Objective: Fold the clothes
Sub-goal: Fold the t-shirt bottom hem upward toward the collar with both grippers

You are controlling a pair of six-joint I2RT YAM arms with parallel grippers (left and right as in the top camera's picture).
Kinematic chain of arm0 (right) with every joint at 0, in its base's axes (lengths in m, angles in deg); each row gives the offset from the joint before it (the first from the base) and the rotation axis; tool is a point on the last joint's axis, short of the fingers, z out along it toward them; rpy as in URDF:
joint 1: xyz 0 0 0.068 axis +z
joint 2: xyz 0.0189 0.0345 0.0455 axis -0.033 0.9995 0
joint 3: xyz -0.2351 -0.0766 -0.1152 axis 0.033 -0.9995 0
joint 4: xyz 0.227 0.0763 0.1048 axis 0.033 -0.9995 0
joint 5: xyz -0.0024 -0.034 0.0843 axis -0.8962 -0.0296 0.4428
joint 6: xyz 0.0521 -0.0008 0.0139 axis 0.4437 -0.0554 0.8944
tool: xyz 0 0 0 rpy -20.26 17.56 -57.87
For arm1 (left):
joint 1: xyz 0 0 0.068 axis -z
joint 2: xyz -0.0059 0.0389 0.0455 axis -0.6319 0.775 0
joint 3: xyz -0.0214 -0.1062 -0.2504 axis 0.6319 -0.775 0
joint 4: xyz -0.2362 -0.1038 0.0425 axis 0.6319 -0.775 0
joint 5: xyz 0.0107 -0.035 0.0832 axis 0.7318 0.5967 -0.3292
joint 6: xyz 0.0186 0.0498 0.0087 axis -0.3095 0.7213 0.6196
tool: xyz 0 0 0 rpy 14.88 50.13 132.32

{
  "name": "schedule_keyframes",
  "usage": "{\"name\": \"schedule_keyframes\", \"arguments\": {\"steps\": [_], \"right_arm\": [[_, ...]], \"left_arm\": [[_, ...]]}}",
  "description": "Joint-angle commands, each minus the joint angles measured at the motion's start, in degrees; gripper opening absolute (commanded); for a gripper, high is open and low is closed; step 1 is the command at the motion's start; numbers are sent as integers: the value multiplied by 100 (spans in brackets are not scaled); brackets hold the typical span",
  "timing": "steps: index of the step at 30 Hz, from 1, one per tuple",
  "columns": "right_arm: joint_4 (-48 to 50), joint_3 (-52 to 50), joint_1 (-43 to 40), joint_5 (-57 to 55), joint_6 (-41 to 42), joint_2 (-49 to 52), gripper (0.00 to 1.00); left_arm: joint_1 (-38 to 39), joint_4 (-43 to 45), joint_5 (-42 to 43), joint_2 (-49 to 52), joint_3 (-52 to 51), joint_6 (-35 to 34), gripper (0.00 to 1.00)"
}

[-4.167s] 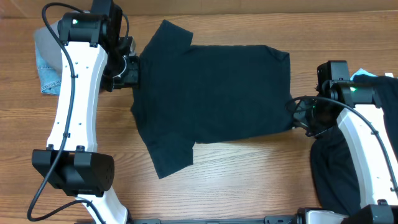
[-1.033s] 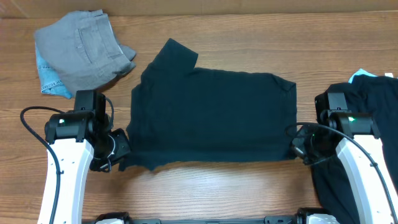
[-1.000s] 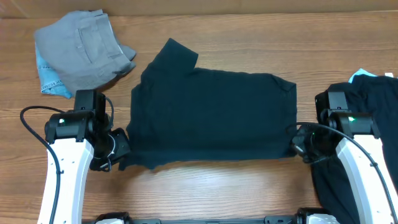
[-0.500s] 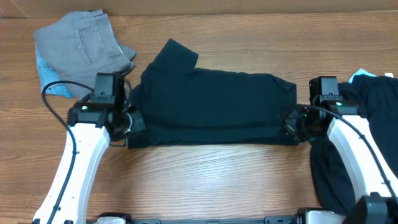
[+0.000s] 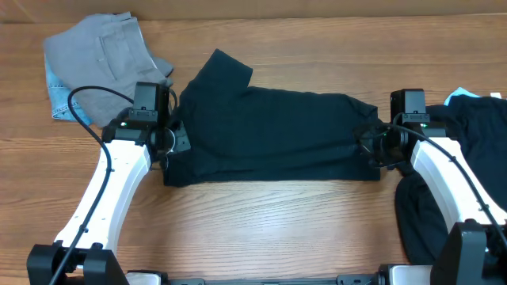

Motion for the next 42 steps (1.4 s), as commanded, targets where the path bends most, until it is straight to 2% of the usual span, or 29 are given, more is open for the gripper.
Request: {"name": "schedule_keyframes", "arguments": {"steps": [1, 2, 3, 4, 5, 10, 13, 17, 27, 29, 31, 33, 36, 42], "right_arm": [[31, 7, -11, -96, 267, 72, 17], [28, 7, -11, -116, 267, 72, 41], [28, 7, -11, -142, 267, 72, 58], [28, 7, -11, -170, 262, 72, 66], [22, 7, -13, -205, 262, 72, 68], [-273, 9, -22, -243, -13, 72, 68], [-516, 9, -22, -243, -334, 72, 68], [-800, 9, -11, -245, -435, 72, 68], [-787, 4, -11, -247, -693, 72, 68], [-861, -26, -11, -245, -678, 72, 68], [-883, -127, -11, -247, -662, 72, 63], [-813, -286, -11, -264, -629, 94, 52], [-581, -509, -11, -264, -623, 149, 49], [-306, -815, -11, -267, -426, 184, 49]], "left_arm": [[15, 136, -138, 46, 81, 101, 27], [15, 164, -133, 46, 81, 101, 38], [15, 179, -114, 46, 81, 103, 45], [15, 175, -118, 46, 81, 105, 50], [15, 149, -118, 46, 81, 109, 54], [15, -374, -96, 46, 81, 382, 58], [26, -643, 11, 46, 37, 664, 53], [177, -479, 350, 83, -227, 1051, 49], [691, -24, 345, 909, -420, 1287, 49], [695, -146, 302, 1117, -420, 1261, 45], [673, -271, 162, 1290, -420, 1163, 44], [638, -380, -162, 1443, -426, 1034, 44], [562, -354, -254, 1591, -474, 1047, 43], [452, -295, -601, 1965, -487, 1128, 42]]}}
